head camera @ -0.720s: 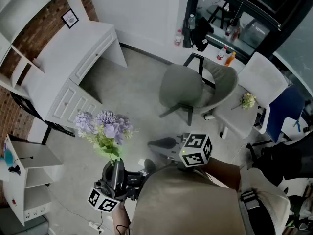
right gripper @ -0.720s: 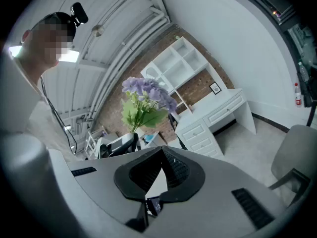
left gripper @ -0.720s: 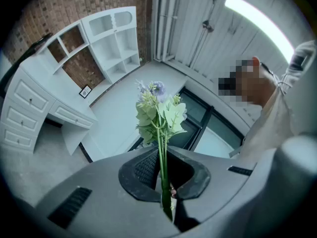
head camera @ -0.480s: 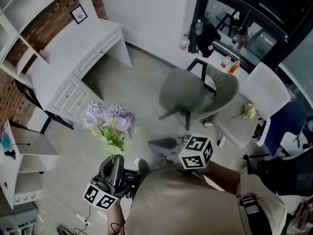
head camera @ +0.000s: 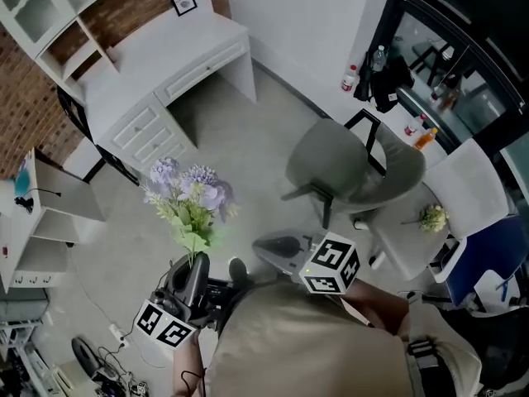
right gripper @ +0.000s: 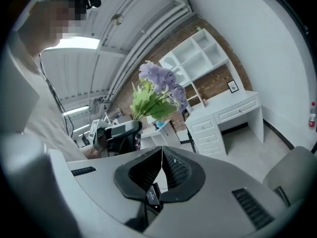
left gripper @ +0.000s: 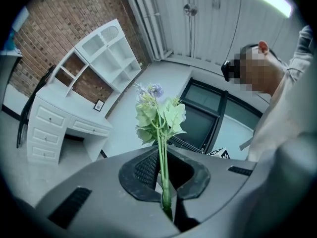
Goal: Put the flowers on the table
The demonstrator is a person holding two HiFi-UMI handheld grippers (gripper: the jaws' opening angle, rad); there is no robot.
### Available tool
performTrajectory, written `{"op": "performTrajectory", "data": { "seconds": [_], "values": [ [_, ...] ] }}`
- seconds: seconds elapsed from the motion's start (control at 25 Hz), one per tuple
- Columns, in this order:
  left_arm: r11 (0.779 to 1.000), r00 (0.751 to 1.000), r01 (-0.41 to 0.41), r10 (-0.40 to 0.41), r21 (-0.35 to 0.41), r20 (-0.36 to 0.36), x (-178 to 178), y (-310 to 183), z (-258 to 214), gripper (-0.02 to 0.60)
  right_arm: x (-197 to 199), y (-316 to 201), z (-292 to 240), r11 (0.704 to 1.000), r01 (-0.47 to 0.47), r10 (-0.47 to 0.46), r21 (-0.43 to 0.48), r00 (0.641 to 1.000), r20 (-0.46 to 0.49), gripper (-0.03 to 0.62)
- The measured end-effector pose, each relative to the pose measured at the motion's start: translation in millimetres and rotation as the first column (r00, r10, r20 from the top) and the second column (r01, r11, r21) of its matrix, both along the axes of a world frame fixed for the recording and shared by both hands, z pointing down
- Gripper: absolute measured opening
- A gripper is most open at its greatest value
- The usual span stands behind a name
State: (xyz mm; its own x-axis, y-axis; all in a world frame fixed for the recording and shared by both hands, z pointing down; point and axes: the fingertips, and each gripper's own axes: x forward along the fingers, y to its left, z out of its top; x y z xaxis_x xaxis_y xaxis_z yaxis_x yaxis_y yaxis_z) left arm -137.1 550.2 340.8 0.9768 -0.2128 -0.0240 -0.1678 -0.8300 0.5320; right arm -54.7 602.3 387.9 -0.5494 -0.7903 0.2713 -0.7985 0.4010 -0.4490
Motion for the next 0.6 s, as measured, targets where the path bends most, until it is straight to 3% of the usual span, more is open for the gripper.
{"op": "performTrajectory", "data": {
  "seconds": [0.4, 0.6],
  "values": [
    [0.999, 0.999, 0.047, -0.048, 0.019, 0.027, 15.9, 12.8, -2.6, 0.012, 5.3, 11.2, 14.0, 0.995, 0.093, -0.092, -0.022, 0.995, 0.023, 0.021],
    [0.999, 0.999, 0.040, -0.039, -0.007, 0.015, 34.5, 3.7, 8.5, 0.012, 23.5, 6.9, 23.9, 0.996, 0.074, -0.075, -0.047, 0.997, -0.014, 0.021]
  ]
}}
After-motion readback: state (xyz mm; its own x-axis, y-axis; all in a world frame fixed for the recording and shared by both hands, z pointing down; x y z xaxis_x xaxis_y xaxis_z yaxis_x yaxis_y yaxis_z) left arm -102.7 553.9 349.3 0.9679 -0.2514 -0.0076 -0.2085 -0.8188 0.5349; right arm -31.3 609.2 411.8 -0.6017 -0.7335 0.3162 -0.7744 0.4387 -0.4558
